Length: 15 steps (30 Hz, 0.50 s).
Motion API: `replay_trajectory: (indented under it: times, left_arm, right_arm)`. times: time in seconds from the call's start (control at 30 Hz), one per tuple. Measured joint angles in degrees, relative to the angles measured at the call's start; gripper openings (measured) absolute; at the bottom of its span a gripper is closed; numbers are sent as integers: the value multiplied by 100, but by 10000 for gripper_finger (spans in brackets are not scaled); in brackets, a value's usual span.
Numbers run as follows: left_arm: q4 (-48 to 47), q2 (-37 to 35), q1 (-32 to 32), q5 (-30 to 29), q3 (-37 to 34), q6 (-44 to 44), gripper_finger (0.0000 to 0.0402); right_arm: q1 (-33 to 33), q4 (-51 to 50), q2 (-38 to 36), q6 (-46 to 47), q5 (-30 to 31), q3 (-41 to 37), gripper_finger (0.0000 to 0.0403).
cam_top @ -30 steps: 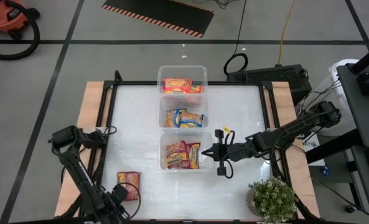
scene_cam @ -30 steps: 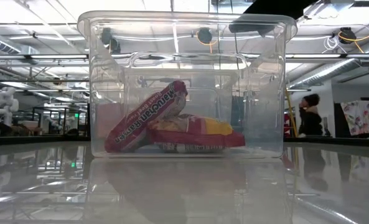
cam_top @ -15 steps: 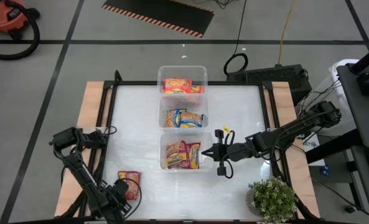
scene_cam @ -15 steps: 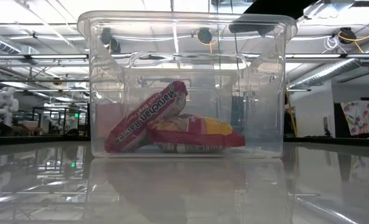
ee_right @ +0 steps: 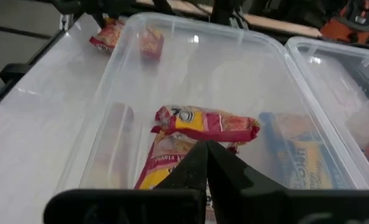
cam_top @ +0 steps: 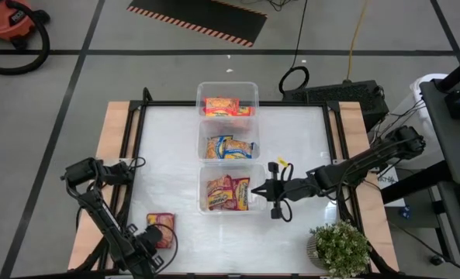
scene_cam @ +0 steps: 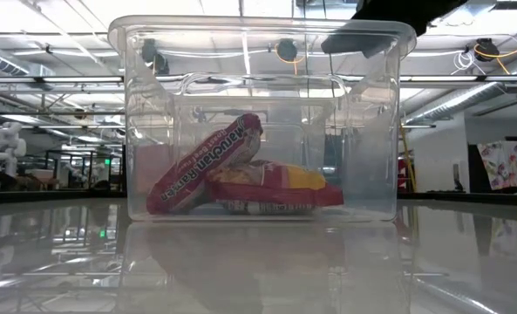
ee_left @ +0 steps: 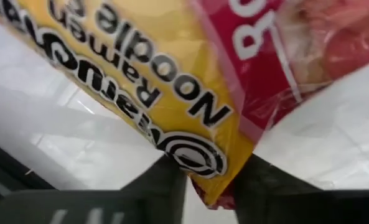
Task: Sort Maruchan noodles
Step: Put the red noodle pack into the bottom transparent bin
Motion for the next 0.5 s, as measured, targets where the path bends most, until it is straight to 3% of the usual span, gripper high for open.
replay_trajectory:
  times: [0.27, 0.5]
  left_arm:
    - [-121, -58, 87, 25, -5, 584, 16]
    - [-1104, -539, 279, 28, -17, 896, 6]
  right_arm:
    - [0, 593, -2, -117, 6, -189, 2]
    - [-2, 720, -2, -153, 9, -189, 2]
